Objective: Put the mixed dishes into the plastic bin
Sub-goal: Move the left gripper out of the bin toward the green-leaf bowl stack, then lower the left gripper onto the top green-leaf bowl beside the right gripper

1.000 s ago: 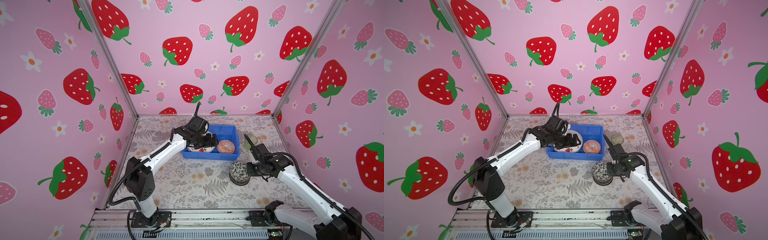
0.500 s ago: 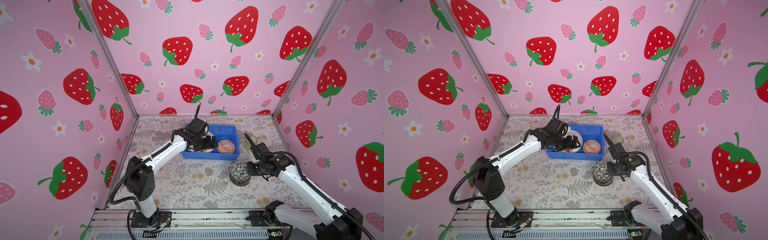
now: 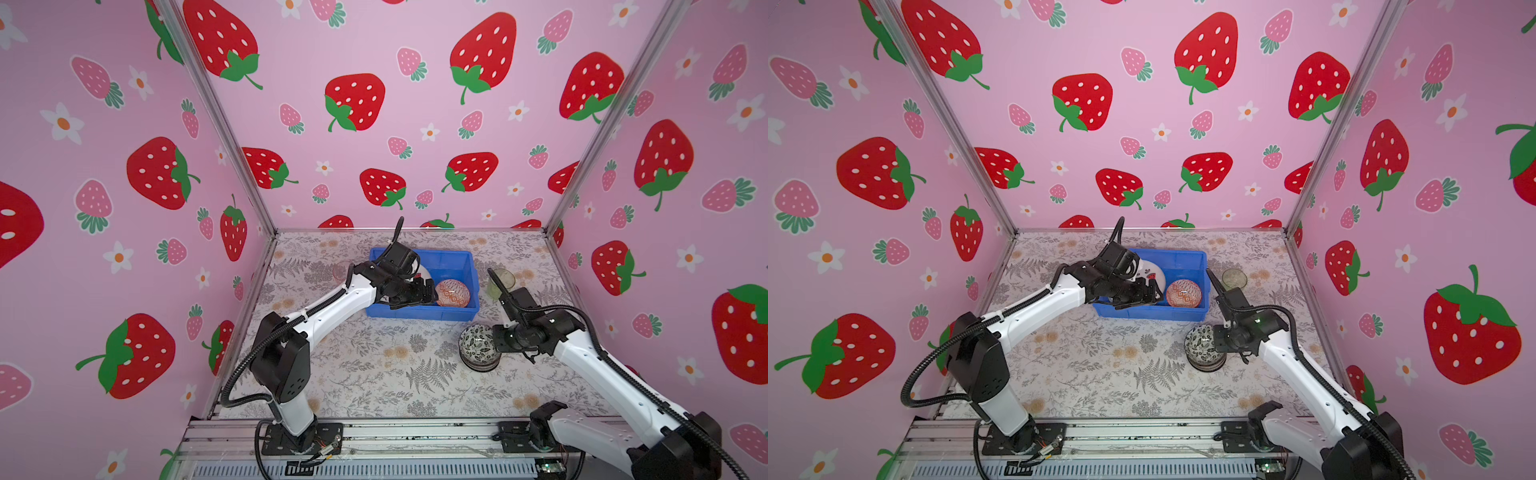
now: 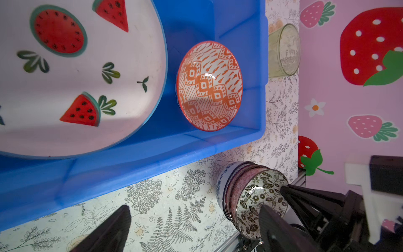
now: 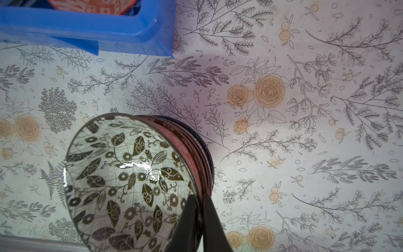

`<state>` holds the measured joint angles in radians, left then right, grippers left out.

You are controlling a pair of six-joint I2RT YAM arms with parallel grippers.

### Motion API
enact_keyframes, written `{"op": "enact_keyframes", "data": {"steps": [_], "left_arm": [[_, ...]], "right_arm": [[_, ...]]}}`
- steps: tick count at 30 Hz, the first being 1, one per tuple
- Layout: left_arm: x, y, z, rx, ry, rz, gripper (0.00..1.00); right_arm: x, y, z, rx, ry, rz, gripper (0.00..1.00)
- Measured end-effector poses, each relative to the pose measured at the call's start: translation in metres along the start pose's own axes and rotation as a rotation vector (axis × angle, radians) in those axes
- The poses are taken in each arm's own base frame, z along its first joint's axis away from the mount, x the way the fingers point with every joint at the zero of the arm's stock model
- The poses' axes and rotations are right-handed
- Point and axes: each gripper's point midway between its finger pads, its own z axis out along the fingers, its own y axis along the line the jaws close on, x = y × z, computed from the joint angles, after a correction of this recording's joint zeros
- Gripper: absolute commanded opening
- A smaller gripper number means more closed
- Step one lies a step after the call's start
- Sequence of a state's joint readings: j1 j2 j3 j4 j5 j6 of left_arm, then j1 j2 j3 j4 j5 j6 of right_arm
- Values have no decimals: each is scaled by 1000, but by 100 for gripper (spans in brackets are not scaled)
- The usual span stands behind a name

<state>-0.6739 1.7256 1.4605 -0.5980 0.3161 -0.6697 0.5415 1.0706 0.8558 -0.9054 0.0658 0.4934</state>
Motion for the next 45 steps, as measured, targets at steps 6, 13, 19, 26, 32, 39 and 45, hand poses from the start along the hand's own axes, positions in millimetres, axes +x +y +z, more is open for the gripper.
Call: {"op": "enact_keyframes", "data": {"steps": [6,13,19,26,32,39,45], "left_arm": [[22,-22,1,27,28,39,94],[43,-40,4,54,55,69,95],[45,-43,4,62,59,70,95],[46,-44,4,64,60,72,95],[46,-44,4,64,60,72,95],[46,-44,4,64,60,72,95],[46,-44,4,64,60,72,95]], "right_arm": [[0,1,1,-7,-1,0,21],[-2,2,1,-10,-8,2,26],[-4,3,0,-12,-13,1,23],[-4,3,1,-13,-15,-3,16],[-3,2,0,-9,-10,-11,9],[-5,1,-6,-1,-11,-12,6],[-12,-1,-15,14,-29,-11,5]]}}
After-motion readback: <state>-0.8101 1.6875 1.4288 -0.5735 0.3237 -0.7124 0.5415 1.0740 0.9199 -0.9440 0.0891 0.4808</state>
